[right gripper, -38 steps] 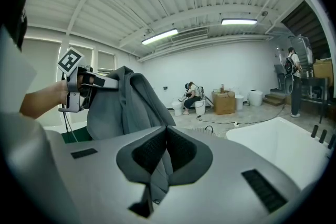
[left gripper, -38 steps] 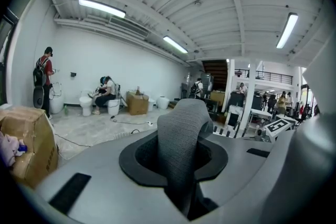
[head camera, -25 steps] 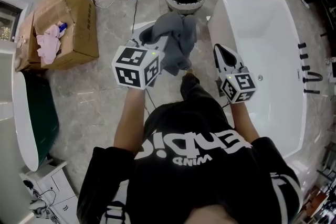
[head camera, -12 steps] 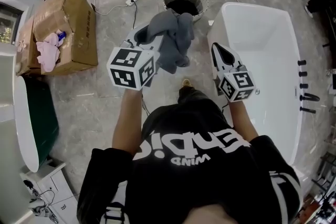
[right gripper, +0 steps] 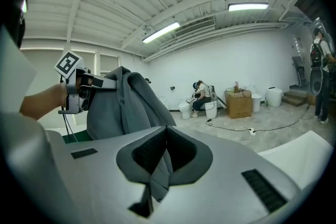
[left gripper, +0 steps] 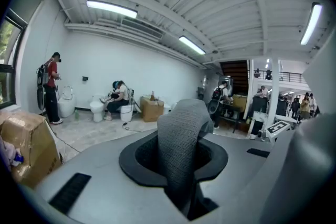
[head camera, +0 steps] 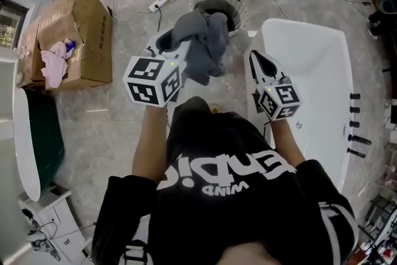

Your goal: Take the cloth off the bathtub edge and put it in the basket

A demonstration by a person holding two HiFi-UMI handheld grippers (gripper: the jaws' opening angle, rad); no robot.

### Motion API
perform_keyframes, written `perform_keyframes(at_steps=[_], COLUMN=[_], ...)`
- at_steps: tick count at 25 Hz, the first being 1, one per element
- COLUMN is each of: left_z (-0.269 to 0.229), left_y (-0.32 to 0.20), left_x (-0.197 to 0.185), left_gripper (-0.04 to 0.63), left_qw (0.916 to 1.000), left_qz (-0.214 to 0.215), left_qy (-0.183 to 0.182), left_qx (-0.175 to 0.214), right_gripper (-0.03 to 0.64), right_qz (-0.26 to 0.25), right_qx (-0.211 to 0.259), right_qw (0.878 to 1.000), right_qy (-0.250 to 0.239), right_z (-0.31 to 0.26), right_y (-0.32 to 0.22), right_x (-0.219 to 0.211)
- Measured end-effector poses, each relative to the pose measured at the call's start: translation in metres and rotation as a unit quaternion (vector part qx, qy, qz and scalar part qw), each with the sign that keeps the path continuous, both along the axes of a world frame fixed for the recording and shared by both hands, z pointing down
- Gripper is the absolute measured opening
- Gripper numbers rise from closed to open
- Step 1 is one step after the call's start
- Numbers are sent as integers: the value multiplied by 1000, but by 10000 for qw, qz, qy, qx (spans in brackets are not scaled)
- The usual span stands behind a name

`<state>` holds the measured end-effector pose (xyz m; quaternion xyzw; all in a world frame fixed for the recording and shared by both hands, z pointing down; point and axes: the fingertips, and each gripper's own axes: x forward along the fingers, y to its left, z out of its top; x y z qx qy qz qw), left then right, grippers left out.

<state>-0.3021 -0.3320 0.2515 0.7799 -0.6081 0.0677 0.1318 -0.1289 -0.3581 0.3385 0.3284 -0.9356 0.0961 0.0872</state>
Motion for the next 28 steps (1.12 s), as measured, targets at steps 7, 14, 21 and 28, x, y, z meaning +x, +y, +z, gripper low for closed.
perform_keyframes(at_steps=[7, 14, 21, 28], left_z=[11, 24, 20, 5], left_y=[-51, -119, -214, -306], left_x=[-15, -36, -60, -91], left_gripper=[91, 91, 91, 91], left_qw=[10000, 9999, 9992, 9966], left_qz=[21, 150, 395, 829], left_qy=[-34, -3, 19, 5], left_qx=[-45, -66, -73, -32], right_gripper=[14, 14, 14, 14], right_qz=[-96, -59, 138, 544], right_qx=[-110, -62, -116, -39], right_qw=[9999, 9999, 9997, 9985], right_qy=[18, 87, 132, 93], right_z=[14, 22, 20, 4], right_y=[-45, -108, -193, -280], right_x=[-23, -47, -74, -108])
